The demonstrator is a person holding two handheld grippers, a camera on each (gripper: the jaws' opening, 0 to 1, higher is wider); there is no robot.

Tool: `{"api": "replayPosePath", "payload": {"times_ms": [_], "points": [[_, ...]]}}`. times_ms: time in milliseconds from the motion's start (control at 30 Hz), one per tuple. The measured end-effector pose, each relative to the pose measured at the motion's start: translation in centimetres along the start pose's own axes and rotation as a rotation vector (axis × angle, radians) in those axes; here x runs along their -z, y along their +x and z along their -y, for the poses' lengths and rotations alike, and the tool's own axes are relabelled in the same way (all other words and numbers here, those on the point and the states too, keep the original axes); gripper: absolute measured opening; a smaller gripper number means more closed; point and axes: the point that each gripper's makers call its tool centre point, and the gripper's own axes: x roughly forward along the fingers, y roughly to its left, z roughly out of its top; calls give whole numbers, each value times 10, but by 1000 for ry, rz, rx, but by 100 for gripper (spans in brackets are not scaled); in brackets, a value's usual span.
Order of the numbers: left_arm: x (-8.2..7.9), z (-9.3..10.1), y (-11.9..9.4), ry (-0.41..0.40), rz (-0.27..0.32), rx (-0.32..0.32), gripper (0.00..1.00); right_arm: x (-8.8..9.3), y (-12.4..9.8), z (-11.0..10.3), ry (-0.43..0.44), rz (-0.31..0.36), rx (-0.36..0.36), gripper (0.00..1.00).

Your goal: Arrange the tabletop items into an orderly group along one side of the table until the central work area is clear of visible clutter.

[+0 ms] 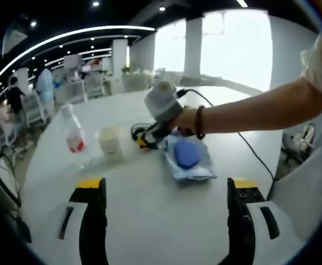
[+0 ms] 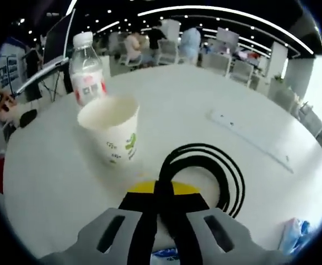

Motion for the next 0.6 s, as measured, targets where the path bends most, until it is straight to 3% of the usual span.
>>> {"api": "replayPosePath", "payload": {"times_ms": [233, 300, 400, 600], "points": [[-4, -2, -1, 5, 16, -13, 87, -33, -18, 8, -15, 120, 27, 5], [-4, -1, 0, 12, 15, -13, 87, -38, -22, 7, -20, 133, 30, 5], [-4, 0, 0, 29, 10, -20, 88, -41, -29, 13, -109, 125, 73, 5], [-3, -1, 0, 34, 6, -26, 87, -53, -47, 12, -95, 166, 69, 5]]}}
